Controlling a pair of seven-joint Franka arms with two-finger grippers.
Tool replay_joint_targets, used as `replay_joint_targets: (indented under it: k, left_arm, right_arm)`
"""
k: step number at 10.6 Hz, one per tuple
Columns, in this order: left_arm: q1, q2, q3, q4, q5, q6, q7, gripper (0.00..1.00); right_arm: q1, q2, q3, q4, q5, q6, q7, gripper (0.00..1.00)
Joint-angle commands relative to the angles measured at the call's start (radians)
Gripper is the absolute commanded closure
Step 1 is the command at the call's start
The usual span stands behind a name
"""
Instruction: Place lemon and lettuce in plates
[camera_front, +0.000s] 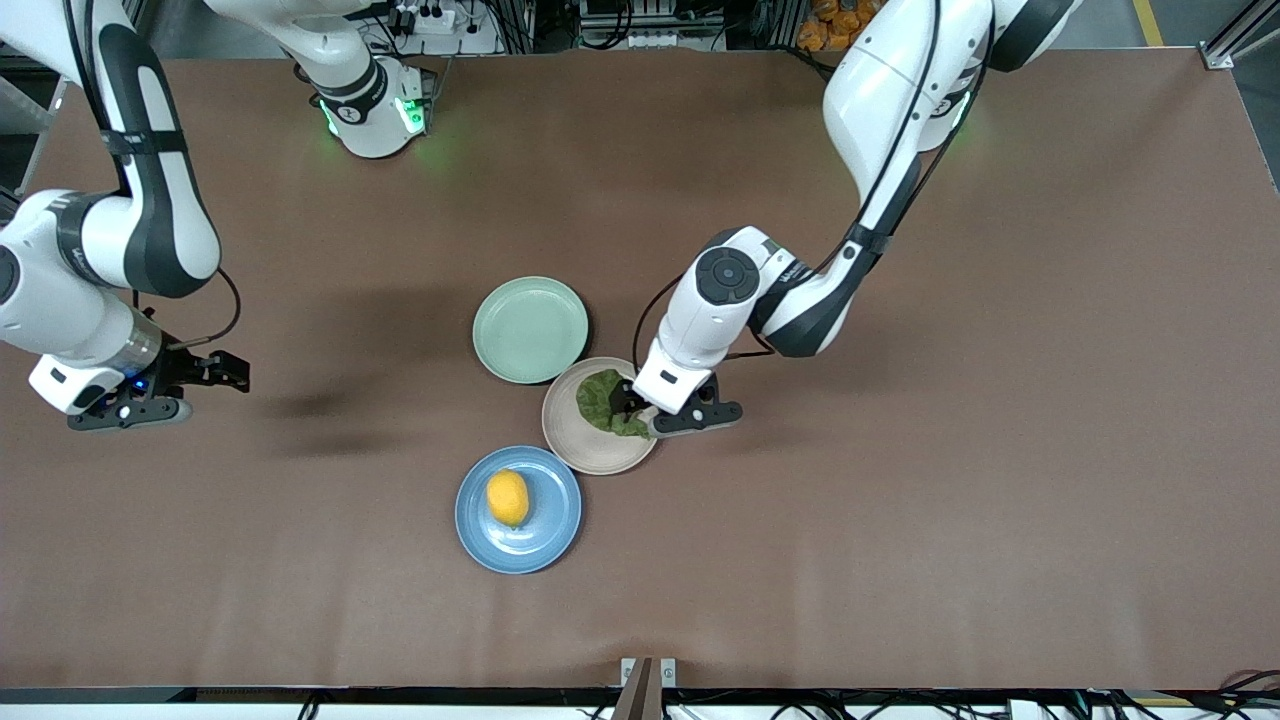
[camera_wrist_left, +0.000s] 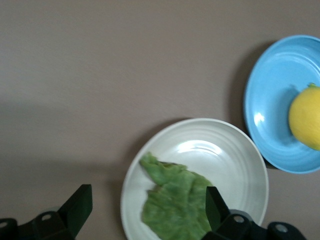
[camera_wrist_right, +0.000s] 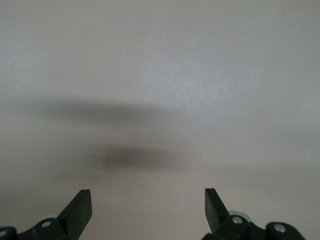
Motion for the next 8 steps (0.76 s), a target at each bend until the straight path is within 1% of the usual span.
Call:
replay_joint_targets:
  k: [1, 3, 5, 6, 8]
  left_arm:
    - [0.052, -0.067, -0.004, -0.016, 0.026, -0.131, 0.091, 0.00]
    - [0.096, -0.102, -0.004, -0.021, 0.026, -0.208, 0.148, 0.00]
    - [0.148, -0.143, -0.004, -0.031, 0.026, -0.256, 0.184, 0.00]
    - [0.168, -0.153, -0.004, -0.031, 0.026, -0.271, 0.193, 0.00]
    - [0.194, -0.162, -0.002, -0.034, 0.026, -0.287, 0.210, 0.00]
  right_arm:
    - [-0.019, -0.077, 0.040, -0.032, -0.031, -0.050, 0.074, 0.00]
    - [-0.033, -0.093, 0.073, 0.020, -0.052, -0.137, 0.123, 0.00]
    - [-0.033, -0.120, 0.077, 0.056, -0.054, -0.186, 0.142, 0.00]
    - [-0.034, -0.122, 0.080, 0.098, -0.054, -0.243, 0.140, 0.00]
    - [-0.053, -0.127, 0.109, 0.205, -0.071, -0.381, 0.140, 0.00]
